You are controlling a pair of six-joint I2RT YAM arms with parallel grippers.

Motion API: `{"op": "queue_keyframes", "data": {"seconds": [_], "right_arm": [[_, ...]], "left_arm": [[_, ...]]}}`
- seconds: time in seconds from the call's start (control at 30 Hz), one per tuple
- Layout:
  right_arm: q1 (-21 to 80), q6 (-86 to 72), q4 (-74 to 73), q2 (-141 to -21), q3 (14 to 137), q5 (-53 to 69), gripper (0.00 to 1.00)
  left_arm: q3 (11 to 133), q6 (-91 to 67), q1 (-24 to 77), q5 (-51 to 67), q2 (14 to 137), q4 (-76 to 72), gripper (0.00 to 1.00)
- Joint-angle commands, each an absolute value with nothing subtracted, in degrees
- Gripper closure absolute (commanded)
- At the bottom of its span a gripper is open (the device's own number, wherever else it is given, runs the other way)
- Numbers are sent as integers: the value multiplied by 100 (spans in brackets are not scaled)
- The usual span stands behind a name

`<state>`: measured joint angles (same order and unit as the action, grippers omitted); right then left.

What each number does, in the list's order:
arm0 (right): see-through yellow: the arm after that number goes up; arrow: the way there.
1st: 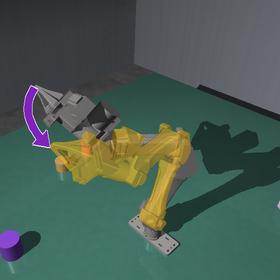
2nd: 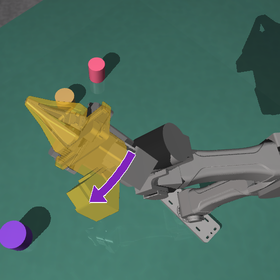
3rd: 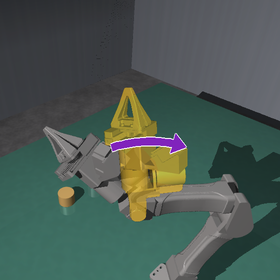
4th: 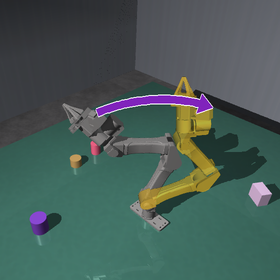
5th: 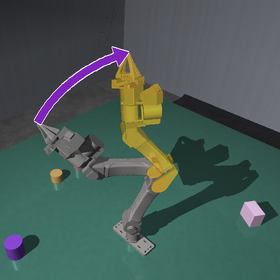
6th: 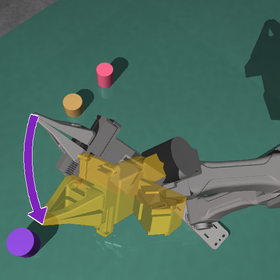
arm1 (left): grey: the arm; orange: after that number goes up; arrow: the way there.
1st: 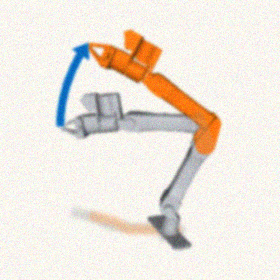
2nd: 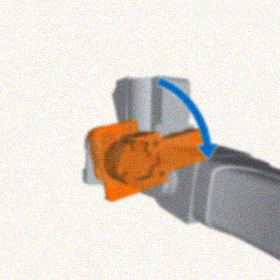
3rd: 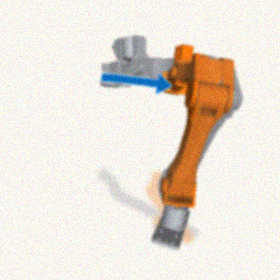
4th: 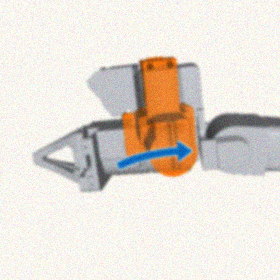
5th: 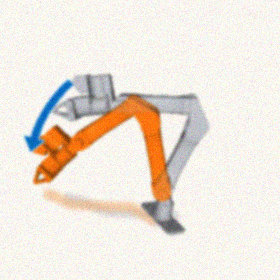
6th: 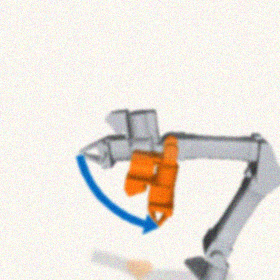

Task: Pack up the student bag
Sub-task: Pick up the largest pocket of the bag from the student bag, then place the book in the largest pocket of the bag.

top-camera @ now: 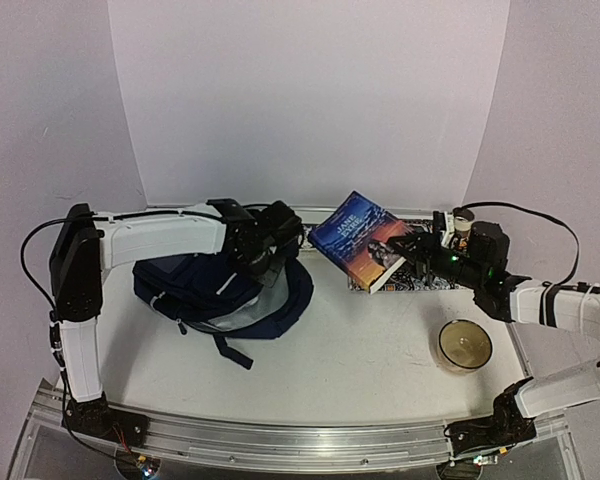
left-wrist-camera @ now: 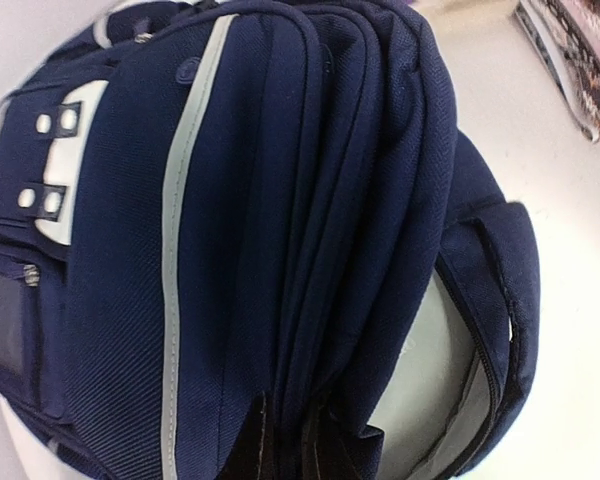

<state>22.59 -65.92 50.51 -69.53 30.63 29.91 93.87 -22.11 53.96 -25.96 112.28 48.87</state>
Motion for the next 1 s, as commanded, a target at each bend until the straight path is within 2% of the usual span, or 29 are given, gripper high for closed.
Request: {"op": "queue_keyframes", "data": {"seconds": [0.0,0.27,0.6,0.77,0.97], "right_arm": [[2397,-6651,5966,-6555,3164,3253,100],[3203,-7085,6473,-7225,3238,2978,100],[4073,-7607,7318,-9050,4686,2853,100],[4319,-7772,7234,-9751,5425,2693,100],[4662,-7797,6511,-10405,6153,1947,100]], "left_arm": [[10299,-2215,5347,-2899,10608,5347,100],[11063,-2157,5292,-2276,10255,5459,100],[11213,-2324,5283,-1422,9601,5444,100],[11015,-2513,5282,-952,9256,5344,100],[10619,-2726,5283,-331,8780,5030,100]]}}
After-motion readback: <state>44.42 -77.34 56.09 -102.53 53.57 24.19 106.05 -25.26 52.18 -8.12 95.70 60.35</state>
